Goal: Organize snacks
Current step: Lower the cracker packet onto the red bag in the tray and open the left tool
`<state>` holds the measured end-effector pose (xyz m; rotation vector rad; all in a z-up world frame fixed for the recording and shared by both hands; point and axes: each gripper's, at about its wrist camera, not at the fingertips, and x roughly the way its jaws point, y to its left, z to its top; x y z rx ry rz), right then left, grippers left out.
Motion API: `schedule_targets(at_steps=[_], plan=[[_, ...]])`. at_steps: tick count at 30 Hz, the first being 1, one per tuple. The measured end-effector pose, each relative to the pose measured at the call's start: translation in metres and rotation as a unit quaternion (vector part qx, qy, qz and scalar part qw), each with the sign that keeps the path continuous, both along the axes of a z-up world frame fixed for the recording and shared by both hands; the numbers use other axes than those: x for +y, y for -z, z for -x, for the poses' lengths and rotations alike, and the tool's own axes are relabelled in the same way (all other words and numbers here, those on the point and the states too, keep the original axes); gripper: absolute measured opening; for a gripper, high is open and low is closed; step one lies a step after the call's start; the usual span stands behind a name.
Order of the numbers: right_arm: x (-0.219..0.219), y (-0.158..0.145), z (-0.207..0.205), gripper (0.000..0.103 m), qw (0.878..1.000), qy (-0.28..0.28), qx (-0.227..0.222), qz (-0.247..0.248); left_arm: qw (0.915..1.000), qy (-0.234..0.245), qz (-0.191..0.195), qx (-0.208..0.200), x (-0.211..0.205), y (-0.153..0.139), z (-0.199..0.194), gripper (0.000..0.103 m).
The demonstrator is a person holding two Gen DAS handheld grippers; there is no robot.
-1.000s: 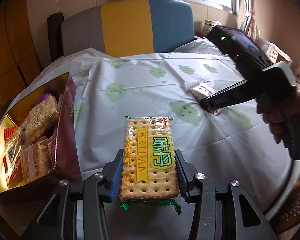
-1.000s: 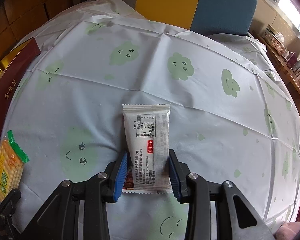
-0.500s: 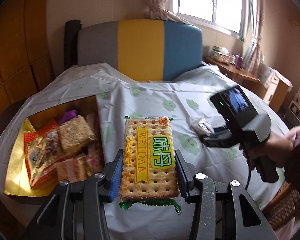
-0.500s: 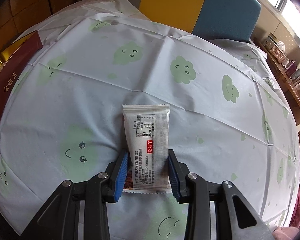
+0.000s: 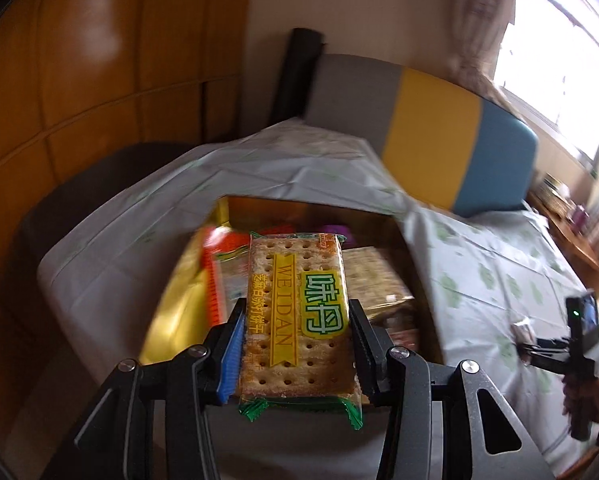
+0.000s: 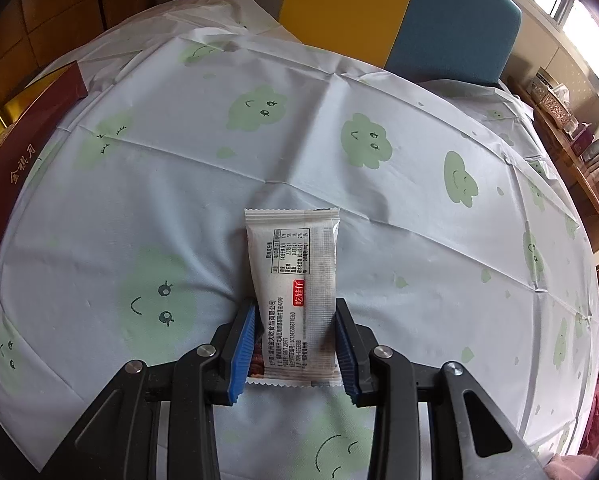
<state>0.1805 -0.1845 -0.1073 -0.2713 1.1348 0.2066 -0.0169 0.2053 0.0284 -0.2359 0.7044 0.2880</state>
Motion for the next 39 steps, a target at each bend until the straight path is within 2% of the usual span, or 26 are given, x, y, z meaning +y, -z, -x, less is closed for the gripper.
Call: schedule_targets(at_steps=[4, 9, 13, 16, 19, 22, 24, 26, 30, 34, 39], plan=[[0.001, 0.0, 0.002, 0.037, 1.0, 0.004, -0.002, -0.001, 0.999, -0.038, 0.017, 0.015, 0.033, 0.014, 0.012, 0.047], [0.003, -0.001, 0.004, 0.037, 1.0, 0.002, -0.004, 0.004, 0.9976, -0.032, 0.058, 0.023, 0.045, 0.02, -0.006, 0.047], [0.004, -0.001, 0.003, 0.037, 1.0, 0.001, -0.002, 0.006, 0.9972, -0.007, 0.068, 0.03, 0.036, 0.021, -0.047, 0.047], [0.006, -0.002, 0.003, 0.037, 1.0, 0.0, -0.001, 0.007, 0.9957, 0.009, 0.075, 0.053, 0.033, 0.029, -0.088, 0.047], [0.008, -0.003, 0.002, 0.037, 1.0, 0.001, 0.0, 0.009, 0.9928, -0.003, 0.089, 0.079, 0.036, 0.043, -0.125, 0.047], [0.009, -0.003, 0.002, 0.037, 1.0, 0.002, 0.001, 0.009, 0.9925, -0.016, 0.074, 0.096, 0.038, 0.057, -0.155, 0.048], [0.008, -0.003, 0.001, 0.037, 1.0, 0.003, 0.002, 0.007, 0.9917, -0.001, 0.055, 0.116, 0.035, 0.07, -0.17, 0.048], [0.008, -0.002, 0.001, 0.037, 1.0, 0.003, 0.002, 0.007, 0.9891, -0.015, 0.056, 0.135, 0.038, 0.081, -0.172, 0.048], [0.009, -0.002, 0.001, 0.037, 1.0, 0.002, 0.0, 0.012, 0.9892, -0.03, 0.055, 0.133, 0.039, 0.087, -0.161, 0.05], [0.01, -0.002, 0.003, 0.037, 1.0, 0.0, -0.003, 0.016, 0.9907, -0.047, 0.049, 0.118, 0.039, 0.077, -0.145, 0.05], [0.012, -0.002, 0.005, 0.037, 1.0, -0.002, -0.005, 0.021, 0.9934, -0.056, 0.014, 0.099, 0.028, 0.061, -0.118, 0.05]])
